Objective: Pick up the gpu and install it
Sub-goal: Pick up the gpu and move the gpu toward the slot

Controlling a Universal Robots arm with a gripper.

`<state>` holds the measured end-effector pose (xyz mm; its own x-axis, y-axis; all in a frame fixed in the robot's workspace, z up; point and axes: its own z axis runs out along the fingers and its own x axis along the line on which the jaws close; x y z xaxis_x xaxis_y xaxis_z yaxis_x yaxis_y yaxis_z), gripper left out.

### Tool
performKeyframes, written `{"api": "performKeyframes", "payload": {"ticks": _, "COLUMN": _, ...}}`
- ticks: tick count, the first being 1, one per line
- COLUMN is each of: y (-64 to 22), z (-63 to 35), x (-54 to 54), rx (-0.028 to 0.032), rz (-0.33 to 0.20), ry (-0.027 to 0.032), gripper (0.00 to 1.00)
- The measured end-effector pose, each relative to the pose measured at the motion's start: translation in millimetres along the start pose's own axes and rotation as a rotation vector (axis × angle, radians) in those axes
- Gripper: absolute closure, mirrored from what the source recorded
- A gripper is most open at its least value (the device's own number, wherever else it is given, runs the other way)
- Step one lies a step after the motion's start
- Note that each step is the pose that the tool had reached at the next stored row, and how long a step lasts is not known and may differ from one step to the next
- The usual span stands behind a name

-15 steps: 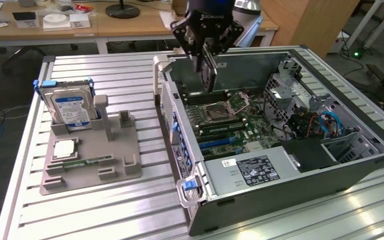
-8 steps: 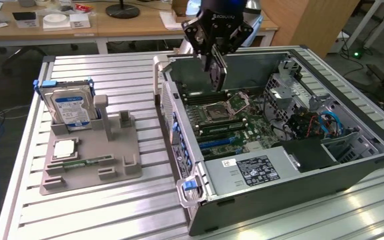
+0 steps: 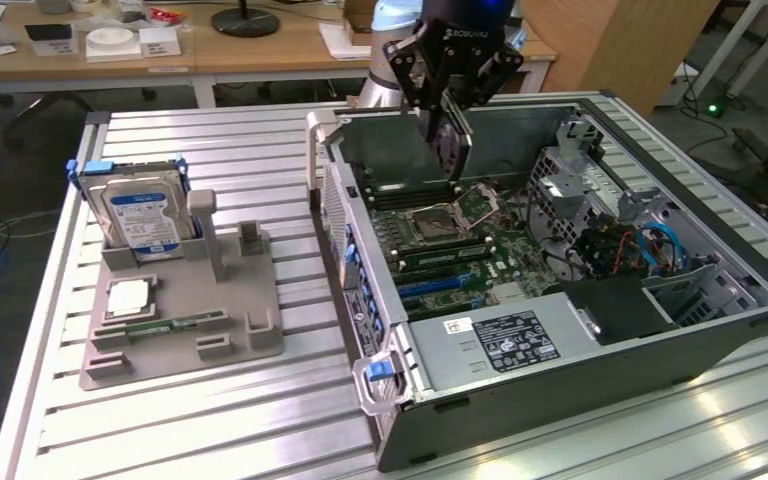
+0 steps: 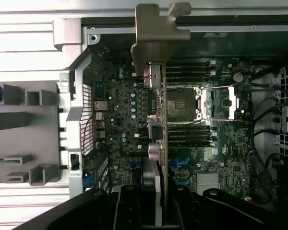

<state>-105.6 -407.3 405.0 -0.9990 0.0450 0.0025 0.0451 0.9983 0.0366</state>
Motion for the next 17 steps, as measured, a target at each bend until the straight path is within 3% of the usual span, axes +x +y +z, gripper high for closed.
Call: {"api": "performKeyframes", "payload": {"ticks": 17, "y": 2.1, "z": 0.2, "x": -46.5, "rx": 0.0000, "rz": 0.000, "ry": 0.0000, "gripper": 0.72}}
